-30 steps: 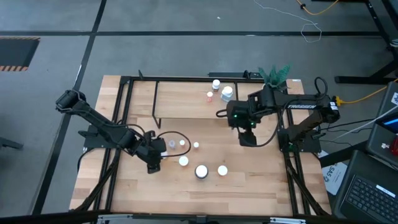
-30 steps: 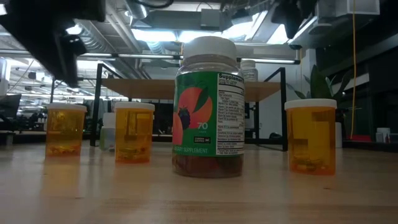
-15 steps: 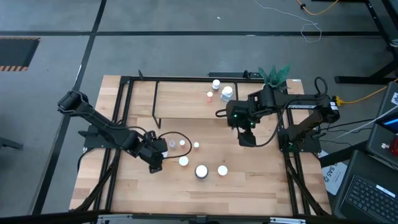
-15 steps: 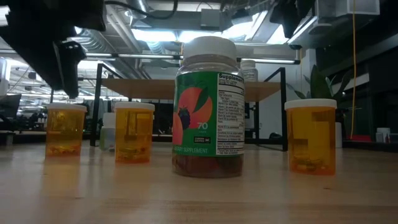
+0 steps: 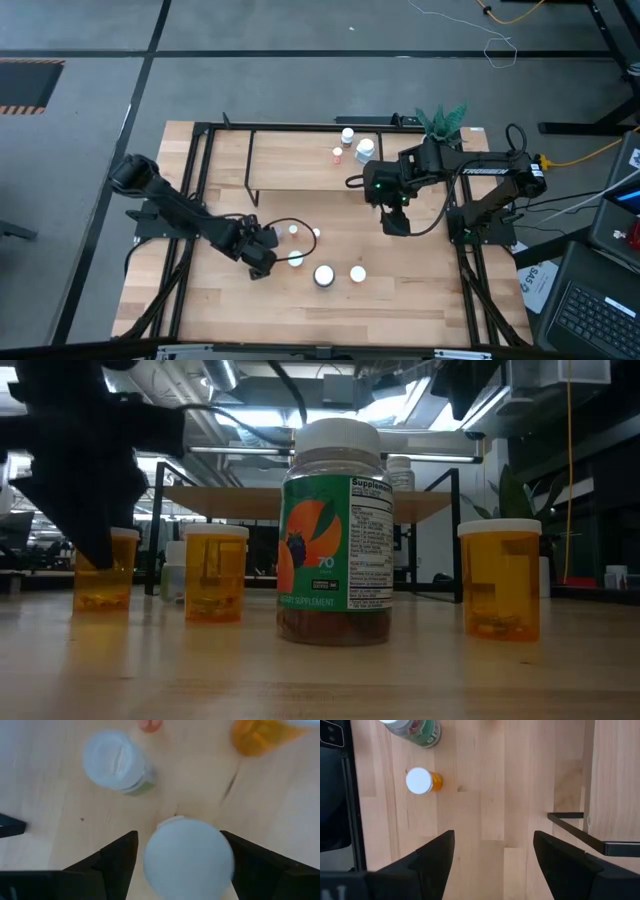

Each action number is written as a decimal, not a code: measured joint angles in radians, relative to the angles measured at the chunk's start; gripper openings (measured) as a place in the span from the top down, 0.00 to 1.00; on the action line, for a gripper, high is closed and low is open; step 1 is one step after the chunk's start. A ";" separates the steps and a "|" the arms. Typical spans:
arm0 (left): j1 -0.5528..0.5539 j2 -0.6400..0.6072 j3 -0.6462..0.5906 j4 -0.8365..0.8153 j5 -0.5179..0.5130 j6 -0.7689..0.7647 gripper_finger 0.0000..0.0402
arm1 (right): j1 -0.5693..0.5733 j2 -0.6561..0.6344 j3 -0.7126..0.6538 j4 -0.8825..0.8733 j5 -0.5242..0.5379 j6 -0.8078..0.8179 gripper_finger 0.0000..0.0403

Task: Pick and place medicine bottles onto shelf by color
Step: Put the top left orange pill bottle on the shelf

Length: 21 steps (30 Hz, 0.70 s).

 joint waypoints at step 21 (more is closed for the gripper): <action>0.019 0.006 0.242 -0.226 0.039 0.004 0.54 | 0.000 0.000 0.000 0.000 0.000 -0.028 0.32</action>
